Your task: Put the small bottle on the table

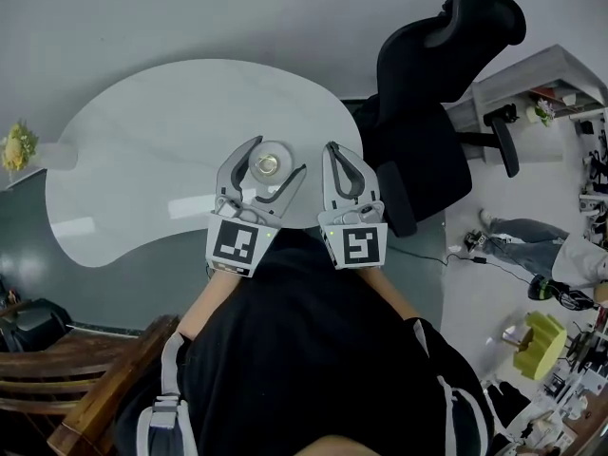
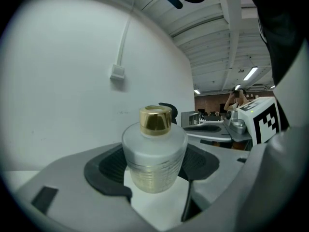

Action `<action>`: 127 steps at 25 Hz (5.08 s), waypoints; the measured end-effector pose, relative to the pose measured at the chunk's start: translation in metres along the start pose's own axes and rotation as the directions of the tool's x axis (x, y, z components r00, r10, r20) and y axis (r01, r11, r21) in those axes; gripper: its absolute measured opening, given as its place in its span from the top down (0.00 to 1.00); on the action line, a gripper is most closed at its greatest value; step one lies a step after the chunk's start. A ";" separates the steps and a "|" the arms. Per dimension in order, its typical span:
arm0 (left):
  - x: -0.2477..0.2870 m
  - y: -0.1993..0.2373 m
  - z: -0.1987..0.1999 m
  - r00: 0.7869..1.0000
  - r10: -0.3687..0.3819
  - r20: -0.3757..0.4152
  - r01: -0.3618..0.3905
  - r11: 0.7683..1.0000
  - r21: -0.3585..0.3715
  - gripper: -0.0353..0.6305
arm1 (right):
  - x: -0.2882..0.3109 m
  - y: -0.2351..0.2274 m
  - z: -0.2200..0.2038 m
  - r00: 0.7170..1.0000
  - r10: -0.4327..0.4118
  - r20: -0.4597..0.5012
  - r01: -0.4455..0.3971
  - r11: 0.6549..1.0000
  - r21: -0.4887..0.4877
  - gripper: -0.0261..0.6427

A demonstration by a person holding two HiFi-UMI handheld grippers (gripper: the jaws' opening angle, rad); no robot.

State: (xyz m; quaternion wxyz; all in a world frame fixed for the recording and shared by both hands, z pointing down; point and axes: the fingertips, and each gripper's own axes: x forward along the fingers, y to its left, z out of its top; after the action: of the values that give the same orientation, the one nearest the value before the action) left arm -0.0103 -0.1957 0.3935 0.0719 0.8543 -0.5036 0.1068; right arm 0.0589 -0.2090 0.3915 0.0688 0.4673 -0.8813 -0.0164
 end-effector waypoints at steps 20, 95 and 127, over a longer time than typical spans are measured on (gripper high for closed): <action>0.055 0.048 -0.007 0.994 -0.106 -0.041 0.108 0.993 0.044 0.45 | 0.056 -0.023 -0.010 0.994 -0.107 -0.033 0.107 0.994 0.002 0.93; 0.198 0.048 -0.221 0.921 -0.258 -0.293 0.306 0.943 0.133 0.44 | 0.121 -0.050 -0.189 0.961 -0.083 -0.262 0.103 0.993 0.063 0.93; 0.061 0.058 -0.047 1.000 0.008 0.013 -0.009 0.995 0.099 0.94 | 0.056 -0.005 -0.037 0.995 -0.102 -0.009 0.102 0.995 -0.017 0.93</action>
State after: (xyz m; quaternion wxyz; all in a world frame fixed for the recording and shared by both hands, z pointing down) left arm -0.0374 -0.2639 0.4549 0.0256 0.8553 -0.5019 0.1266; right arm 0.0371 -0.2572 0.4340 0.0762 0.5113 -0.8557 -0.0251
